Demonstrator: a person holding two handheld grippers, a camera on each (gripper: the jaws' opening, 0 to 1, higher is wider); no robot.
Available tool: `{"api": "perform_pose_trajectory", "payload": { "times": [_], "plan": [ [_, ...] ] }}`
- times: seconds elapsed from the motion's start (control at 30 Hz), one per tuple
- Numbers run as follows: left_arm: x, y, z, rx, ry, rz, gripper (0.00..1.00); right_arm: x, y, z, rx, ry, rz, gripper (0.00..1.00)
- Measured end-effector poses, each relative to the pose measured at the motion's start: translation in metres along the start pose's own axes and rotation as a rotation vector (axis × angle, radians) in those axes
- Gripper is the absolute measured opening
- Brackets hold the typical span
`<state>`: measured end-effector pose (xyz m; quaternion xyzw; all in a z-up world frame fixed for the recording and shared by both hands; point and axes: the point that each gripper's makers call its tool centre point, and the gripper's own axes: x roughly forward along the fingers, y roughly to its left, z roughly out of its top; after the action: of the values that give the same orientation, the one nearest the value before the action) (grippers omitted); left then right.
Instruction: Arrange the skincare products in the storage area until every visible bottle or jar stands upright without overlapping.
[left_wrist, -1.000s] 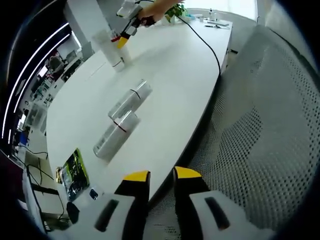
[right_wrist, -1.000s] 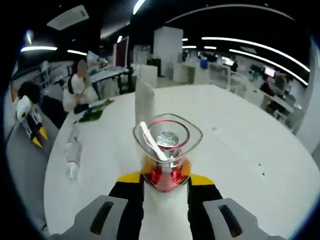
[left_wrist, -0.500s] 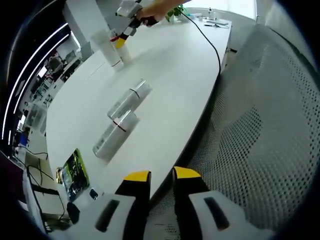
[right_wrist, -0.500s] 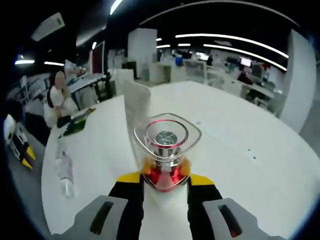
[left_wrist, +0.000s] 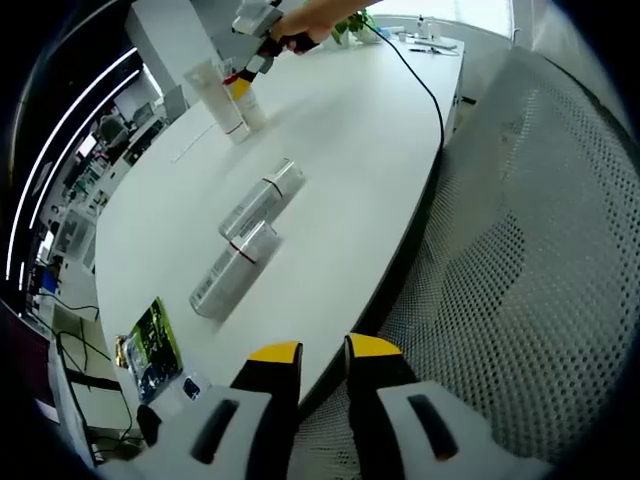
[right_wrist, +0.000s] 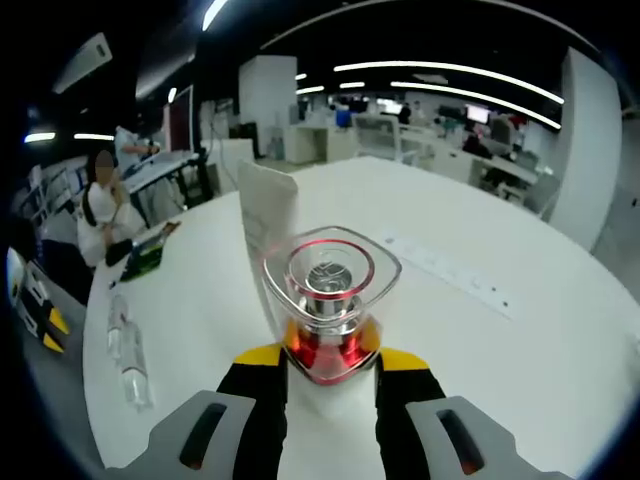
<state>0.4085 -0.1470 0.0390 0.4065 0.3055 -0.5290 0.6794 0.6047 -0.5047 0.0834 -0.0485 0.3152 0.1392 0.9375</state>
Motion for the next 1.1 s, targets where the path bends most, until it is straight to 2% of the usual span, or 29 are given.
{"api": "perform_pose_trajectory", "payload": {
  "times": [0.1, 0.17, 0.3, 0.43, 0.47, 0.57, 0.6, 0.67, 0.7, 0.77, 0.8, 0.87, 0.93, 1.0, 1.03, 1.1],
  "plan": [
    [0.000, 0.000, 0.000, 0.000, 0.000, 0.002, 0.13, 0.000, 0.000, 0.000, 0.005, 0.001, -0.003, 0.30],
    [0.000, 0.001, 0.000, 0.001, 0.000, 0.004, 0.13, 0.000, 0.001, -0.002, 0.021, 0.006, -0.008, 0.34],
    [-0.001, 0.002, 0.001, -0.001, -0.005, 0.008, 0.14, -0.006, 0.001, -0.008, 0.036, 0.000, -0.044, 0.51],
    [-0.001, 0.004, 0.001, -0.002, -0.006, 0.018, 0.14, -0.019, 0.015, -0.026, 0.149, -0.025, -0.056, 0.51],
    [-0.001, 0.004, 0.001, 0.000, -0.006, 0.020, 0.14, -0.024, 0.024, -0.038, 0.196, -0.023, -0.056, 0.51],
    [-0.001, 0.004, 0.001, 0.002, -0.007, 0.021, 0.14, -0.034, 0.052, -0.063, 0.254, -0.026, -0.046, 0.50],
    [-0.001, 0.004, 0.001, 0.002, -0.006, 0.021, 0.14, -0.036, 0.063, -0.068, 0.268, -0.035, -0.024, 0.49],
    [-0.001, 0.004, 0.002, 0.003, -0.008, 0.022, 0.14, -0.040, 0.101, -0.079, 0.275, -0.038, 0.060, 0.50],
    [-0.001, 0.004, 0.002, 0.003, -0.008, 0.020, 0.14, -0.039, 0.120, -0.082, 0.232, -0.061, 0.127, 0.51],
    [-0.001, 0.003, 0.002, 0.006, -0.009, 0.019, 0.14, -0.041, 0.144, -0.082, 0.166, -0.077, 0.181, 0.52],
    [-0.001, 0.003, 0.002, 0.007, -0.008, 0.018, 0.14, -0.043, 0.161, -0.083, 0.116, -0.076, 0.209, 0.52],
    [-0.001, 0.003, 0.002, 0.006, -0.010, 0.020, 0.14, -0.041, 0.181, -0.084, 0.071, -0.059, 0.252, 0.51],
    [-0.001, 0.003, 0.002, 0.009, -0.010, 0.020, 0.14, -0.038, 0.191, -0.086, 0.003, -0.033, 0.267, 0.49],
    [-0.001, 0.002, 0.002, 0.012, -0.010, 0.017, 0.14, -0.031, 0.199, -0.085, -0.114, 0.004, 0.284, 0.41],
    [-0.001, 0.002, 0.003, 0.014, -0.011, 0.018, 0.14, -0.030, 0.200, -0.084, -0.123, 0.005, 0.283, 0.40],
    [-0.002, 0.002, 0.003, 0.013, -0.011, 0.018, 0.14, -0.020, 0.206, -0.081, -0.155, 0.037, 0.284, 0.43]
  ]
}}
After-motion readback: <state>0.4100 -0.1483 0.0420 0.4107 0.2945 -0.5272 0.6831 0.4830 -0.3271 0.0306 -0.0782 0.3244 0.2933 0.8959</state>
